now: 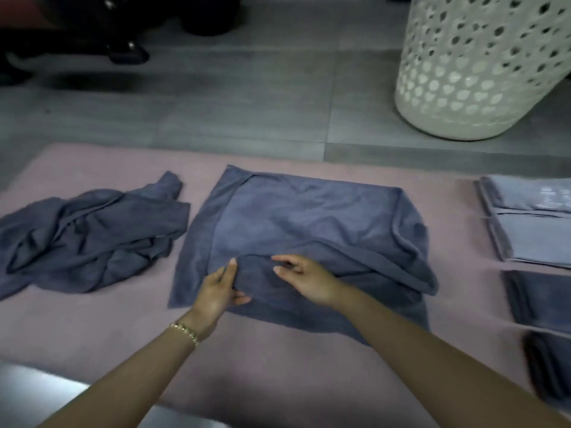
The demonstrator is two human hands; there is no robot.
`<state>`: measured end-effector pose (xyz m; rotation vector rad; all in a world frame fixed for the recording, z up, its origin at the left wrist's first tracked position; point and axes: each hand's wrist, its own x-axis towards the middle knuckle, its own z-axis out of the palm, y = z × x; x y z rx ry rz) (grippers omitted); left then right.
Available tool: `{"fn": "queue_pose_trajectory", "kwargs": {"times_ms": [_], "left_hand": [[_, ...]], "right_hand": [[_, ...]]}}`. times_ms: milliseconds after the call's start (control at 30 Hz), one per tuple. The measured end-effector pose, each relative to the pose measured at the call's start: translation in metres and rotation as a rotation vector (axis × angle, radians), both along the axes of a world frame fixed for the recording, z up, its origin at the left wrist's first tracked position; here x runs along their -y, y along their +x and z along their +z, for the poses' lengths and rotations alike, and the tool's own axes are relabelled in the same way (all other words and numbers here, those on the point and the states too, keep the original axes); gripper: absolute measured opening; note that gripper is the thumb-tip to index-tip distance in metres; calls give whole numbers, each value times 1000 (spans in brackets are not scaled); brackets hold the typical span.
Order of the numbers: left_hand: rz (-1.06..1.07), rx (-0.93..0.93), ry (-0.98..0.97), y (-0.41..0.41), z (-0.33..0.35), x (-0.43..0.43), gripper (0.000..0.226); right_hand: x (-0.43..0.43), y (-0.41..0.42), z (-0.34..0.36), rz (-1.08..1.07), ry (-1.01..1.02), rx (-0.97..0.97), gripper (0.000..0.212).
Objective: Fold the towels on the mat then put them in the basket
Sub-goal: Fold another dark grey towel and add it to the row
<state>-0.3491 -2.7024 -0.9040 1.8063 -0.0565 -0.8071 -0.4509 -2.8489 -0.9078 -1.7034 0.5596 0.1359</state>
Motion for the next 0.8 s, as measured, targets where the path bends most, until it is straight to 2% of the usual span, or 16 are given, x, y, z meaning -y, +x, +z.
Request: {"fn": "queue_pose_trajectory", "kwargs": {"times_ms": [33,100,167,233,300,367,467,533,633,700,800], "left_hand": [[42,-6,45,10,-14,-19,27],[108,137,201,34,-41,-57,27],[200,254,368,54,-55,-90,34],[305,177,412,66,-67,-114,43],[298,52,425,72,-79,-123,42],[270,11,401,73,-85,-126,32],[355,-60,262,71,-81,-122,24],[391,-126,183,72,-80,-119,27],[388,-148,168,74,-80,-114,32],[406,-178,102,76,-78,-109,35],[473,-234,-41,82,-75,-101,32]], "right_hand": [[-11,6,-12,36,-2,-54,40],[-29,15,-33,68,-44,-145,42],[-41,24,-48,53,-152,-156,40],[-47,34,-53,81,-285,-86,40],[-47,46,-56,164,-454,-12,43],[-45,59,-56,284,-614,-23,47],[-42,75,-61,472,-783,-174,55],[-41,81,-63,496,-832,-227,54],[-42,88,-64,504,-907,-194,44],[-41,90,-62,499,-875,-148,38],[-34,87,-53,451,-675,-106,30]]}}
